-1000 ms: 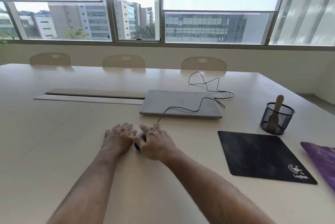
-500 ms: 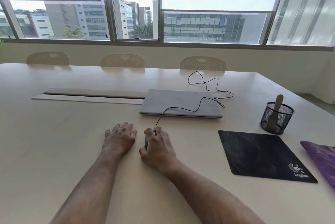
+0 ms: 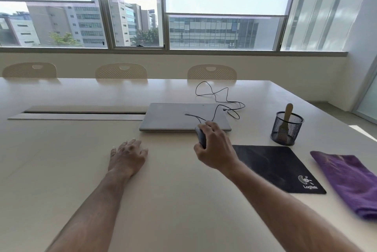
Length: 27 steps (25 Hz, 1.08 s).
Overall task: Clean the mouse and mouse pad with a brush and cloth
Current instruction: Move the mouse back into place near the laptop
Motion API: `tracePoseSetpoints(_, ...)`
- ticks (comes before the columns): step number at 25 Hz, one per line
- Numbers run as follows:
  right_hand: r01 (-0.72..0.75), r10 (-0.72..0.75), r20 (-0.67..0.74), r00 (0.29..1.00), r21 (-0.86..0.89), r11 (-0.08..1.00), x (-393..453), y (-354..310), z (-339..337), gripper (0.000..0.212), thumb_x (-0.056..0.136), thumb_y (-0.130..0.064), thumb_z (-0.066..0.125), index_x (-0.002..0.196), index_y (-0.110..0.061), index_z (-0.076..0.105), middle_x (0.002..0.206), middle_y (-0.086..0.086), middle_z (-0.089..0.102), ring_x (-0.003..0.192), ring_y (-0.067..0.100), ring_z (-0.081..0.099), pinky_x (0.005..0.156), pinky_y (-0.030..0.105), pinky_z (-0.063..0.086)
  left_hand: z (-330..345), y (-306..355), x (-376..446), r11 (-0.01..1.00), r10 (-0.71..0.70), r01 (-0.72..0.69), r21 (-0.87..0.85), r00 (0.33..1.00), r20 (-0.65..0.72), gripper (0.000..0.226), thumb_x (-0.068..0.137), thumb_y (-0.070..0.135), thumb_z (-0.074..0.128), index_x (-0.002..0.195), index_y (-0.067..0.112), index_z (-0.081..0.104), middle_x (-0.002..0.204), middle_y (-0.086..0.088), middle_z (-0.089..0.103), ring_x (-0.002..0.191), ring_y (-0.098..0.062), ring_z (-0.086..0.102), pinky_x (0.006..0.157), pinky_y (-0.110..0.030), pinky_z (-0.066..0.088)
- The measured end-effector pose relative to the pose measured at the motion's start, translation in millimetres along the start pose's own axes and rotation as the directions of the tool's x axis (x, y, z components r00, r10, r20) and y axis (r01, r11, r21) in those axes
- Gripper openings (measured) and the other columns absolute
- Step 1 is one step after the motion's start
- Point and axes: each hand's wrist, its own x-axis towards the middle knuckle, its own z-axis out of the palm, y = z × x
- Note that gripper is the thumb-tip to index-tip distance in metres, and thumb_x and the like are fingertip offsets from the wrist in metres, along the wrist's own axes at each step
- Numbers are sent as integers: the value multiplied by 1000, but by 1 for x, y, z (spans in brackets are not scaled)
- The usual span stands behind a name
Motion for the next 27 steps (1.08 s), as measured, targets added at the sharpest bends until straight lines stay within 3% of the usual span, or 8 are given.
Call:
tracePoseSetpoints(6,-132,129,-37,991,-102,986,-15,77,-51,58,79,-22,64,136,-13,53,144,7,48,128,30,50,107,33,38,17,79,-7,986,165,-164,-41,986,17,61,98,52,42,152,25,35,162,4,26,150,-18,19,121,-45,12)
tracePoseSetpoints(12,-164,163,-18,986,-177,971,-44,129,-69,48,79,-18,65,125,-9,60,130,9,55,120,29,54,101,31,40,34,139,-21,971,236,-231,-65,968,83,67,97,58,40,154,25,29,164,4,21,151,-18,15,122,-47,8)
tracePoseSetpoints(16,-201,208,22,978,-185,962,-56,151,-68,54,80,-20,64,132,-10,57,138,8,53,126,29,52,108,33,38,41,155,-30,971,237,-231,-67,964,116,68,96,60,39,154,25,29,164,3,20,151,-19,13,122,-48,6)
tracePoseSetpoints(27,-178,195,80,978,-179,968,-58,162,-62,57,82,-29,63,136,-13,54,138,5,52,126,27,51,107,33,38,46,158,-41,974,225,-225,-16,965,133,67,97,60,33,154,25,28,165,3,19,152,-17,9,122,-48,2)
